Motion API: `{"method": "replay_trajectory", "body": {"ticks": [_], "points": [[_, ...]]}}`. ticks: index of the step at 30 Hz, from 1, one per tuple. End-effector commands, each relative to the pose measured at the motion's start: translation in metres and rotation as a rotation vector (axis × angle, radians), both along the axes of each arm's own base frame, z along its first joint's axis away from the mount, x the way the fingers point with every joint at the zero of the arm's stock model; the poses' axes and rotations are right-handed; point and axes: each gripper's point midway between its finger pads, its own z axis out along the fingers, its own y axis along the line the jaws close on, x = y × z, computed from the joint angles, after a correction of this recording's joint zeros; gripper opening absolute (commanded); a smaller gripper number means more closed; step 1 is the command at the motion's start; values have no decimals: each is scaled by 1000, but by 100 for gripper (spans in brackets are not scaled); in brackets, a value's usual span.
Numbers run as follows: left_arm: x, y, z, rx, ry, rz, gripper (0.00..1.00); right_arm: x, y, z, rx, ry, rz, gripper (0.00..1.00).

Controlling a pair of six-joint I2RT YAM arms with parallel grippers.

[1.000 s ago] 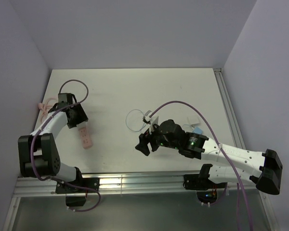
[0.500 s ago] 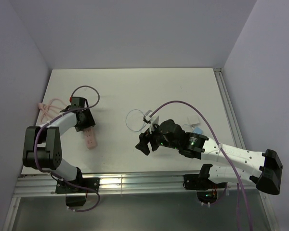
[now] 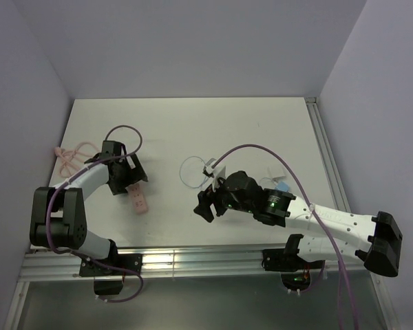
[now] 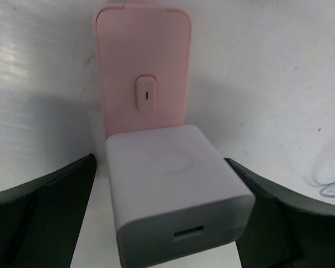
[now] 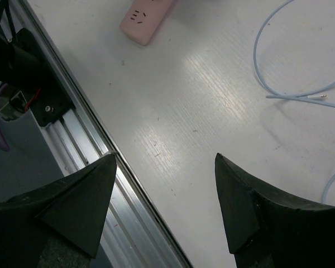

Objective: Insert the plug

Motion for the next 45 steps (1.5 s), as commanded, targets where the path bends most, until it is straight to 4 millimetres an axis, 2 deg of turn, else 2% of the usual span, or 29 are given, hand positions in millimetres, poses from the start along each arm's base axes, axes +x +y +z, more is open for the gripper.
{"method": "replay_trajectory", "body": {"ticks": [1, 4, 5, 8, 9, 10, 11, 12, 13, 16, 17, 19, 20, 21, 22, 23, 25, 26, 28, 30, 32, 33, 34, 36, 38, 40, 42, 45], "points": [[-20, 4, 1, 21, 63, 14, 99, 9, 3, 11, 9, -34, -22, 78], [-13, 6, 25, 44, -1, 13, 99, 15, 0, 10, -10, -39, -59, 78], [-5, 7, 45, 46, -63, 17, 99, 16, -1, 10, -15, -34, -68, 78], [-2, 12, 78, 63, -148, 42, 99, 23, -3, 11, -19, -12, -129, 80], [-2, 13, 97, 59, -207, 54, 99, 27, -5, 10, -24, 2, -158, 81], [-6, 13, 106, 49, -221, 67, 100, 39, -10, 11, -13, 39, -225, 82], [-7, 12, 127, 37, -287, 74, 99, 45, -17, 7, -29, 64, -271, 83], [-10, 12, 137, 30, -316, 80, 99, 52, -22, 6, -26, 86, -312, 85], [-12, 12, 146, 19, -342, 92, 99, 69, -35, 5, -18, 113, -386, 86], [-19, 12, 180, -5, -470, 105, 100, 86, -57, -5, 8, 238, -513, 89], [-21, 12, 188, -16, -503, 111, 99, 102, -80, -10, 9, 273, -601, 90], [-27, 5, 208, -59, -579, 93, 100, 111, -101, -22, 12, 346, -688, 94], [-31, 3, 219, -78, -620, 88, 99, 121, -128, -27, 12, 375, -779, 95], [-33, 1, 224, -102, -636, 93, 99, 125, -141, -32, 13, 395, -830, 99], [-35, -5, 228, -133, -648, 78, 99, 126, -158, -40, 13, 422, -910, 99], [-37, -9, 233, -161, -675, 71, 99, 132, -188, -47, 18, 447, -1017, 99], [-43, -20, 237, -224, -670, 41, 99, 132, -218, -53, 27, 462, -1110, 100], [-44, -25, 237, -246, -679, 16, 99, 137, -240, -53, 42, 463, -1181, 99], [-49, -32, 233, -276, -677, -22, 99, 141, -255, -48, 44, 460, -1219, 99], [-52, -34, 235, -278, -704, -43, 99, 151, -268, -39, 59, 461, -1272, 99], [-55, -32, 236, -265, -719, -29, 99, 158, -272, -46, 29, 508, -1301, 99], [-56, -33, 236, -265, -720, -27, 100, 166, -280, -40, 16, 488, -1338, 99], [-60, -42, 235, -274, -727, -59, 99, 168, -285, -49, -27, 517, -1364, 99], [-61, -38, 235, -261, -741, -4, 99, 176, -293, -53, -66, 532, -1409, 99], [-63, -31, 229, -228, -730, 52, 99, 178, -296, -57, -71, 569, -1446, 99], [-69, -35, 227, -232, -708, 39, 100, 182, -293, -64, -53, 620, -1482, 99], [-70, -30, 227, -191, -719, 46, 100, 185, -294, -72, -33, 662, -1546, 99], [-74, -34, 231, -186, -728, 20, 99, 184, -297, -83, -56, 717, -1609, 99]]}}
